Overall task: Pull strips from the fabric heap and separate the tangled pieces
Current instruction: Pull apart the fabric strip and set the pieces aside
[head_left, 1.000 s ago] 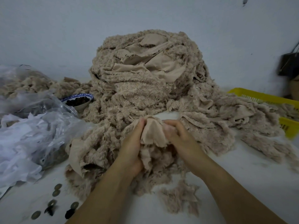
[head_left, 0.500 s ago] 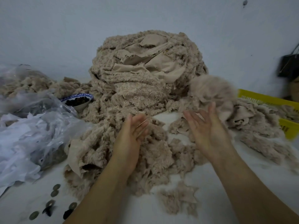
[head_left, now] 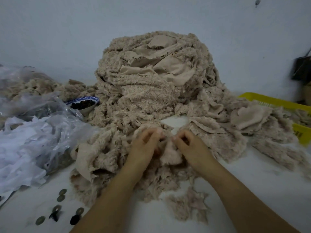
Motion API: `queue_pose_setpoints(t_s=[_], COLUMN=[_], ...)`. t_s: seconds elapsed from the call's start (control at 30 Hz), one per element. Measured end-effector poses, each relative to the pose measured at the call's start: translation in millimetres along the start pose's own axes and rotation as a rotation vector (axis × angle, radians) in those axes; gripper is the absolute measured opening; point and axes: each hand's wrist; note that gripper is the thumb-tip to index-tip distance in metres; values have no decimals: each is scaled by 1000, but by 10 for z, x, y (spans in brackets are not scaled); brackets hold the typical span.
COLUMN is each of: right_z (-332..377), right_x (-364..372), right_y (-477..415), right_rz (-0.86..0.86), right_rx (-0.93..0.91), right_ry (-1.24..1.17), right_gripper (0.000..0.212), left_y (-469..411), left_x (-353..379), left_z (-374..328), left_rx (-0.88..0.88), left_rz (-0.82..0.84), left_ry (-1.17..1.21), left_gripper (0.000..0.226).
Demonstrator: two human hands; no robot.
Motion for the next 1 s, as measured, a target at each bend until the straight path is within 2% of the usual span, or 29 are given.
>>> queue_pose_setpoints(t_s=[0.07, 0.17, 0.2, 0.27, 0.33, 0.43, 0.47, 0.53, 0.6, 0.67, 0.73, 0.83, 0.9, 1.0], right_z=[29, 1, 10, 8, 15, 47, 62, -2, -20, -81, -104, -144, -163, -141], right_x=[2, -19, -34, -46, -47, 57, 114, 168, 102, 31, -30, -189, -251, -266], right_y=[3, -25, -30, -36, -4, 74, 81, 57, 29, 2, -18, -112, -128, -142], right_rz=[-94, -183, -196, -209, -135, 135, 198, 213, 102, -10, -169, -501, -571, -667], right_rx=[98, 263, 295, 279, 162, 29, 6, -78, -35, 53, 100, 189, 208, 190], right_ry=[-242, -553, -609, -647, -547, -239, -133, 60, 140, 116, -9, -381, -460, -501], right_gripper=[28, 23, 25, 24, 27, 74, 82, 72, 47, 39, 31, 42, 45, 44], left_y=[25, 17, -3, -26, -29, 8, 14, 16, -6, -28, -83, -157, -145, -137], left_x=[19, 45, 51, 43, 21, 23, 30, 47, 53, 60, 27, -50, -66, -60], left_z=[19, 74, 80, 59, 62, 59, 65, 53, 63, 81, 118, 179, 174, 177], left_rx=[26, 123, 158, 165, 118, 85, 70, 64, 124, 177, 150, 42, -12, -48], left_rz=[85, 165, 143, 11, -99, -109, -97, -103, -109, -91, -78, -130, -163, -224], left_ry=[-166, -493, -582, -609, -494, -439, -437, -441, -485, -573, -671, -672, -604, -505], left_gripper=[25, 57, 54, 30, 18, 16, 17, 19, 19, 24, 14, 9, 6, 20])
Point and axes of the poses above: each hand's wrist, its own y-axis away from the middle knuckle, its own x-axis out of the palm, z = x × y, and after that the axes turned 10 degrees about -x, right-handed
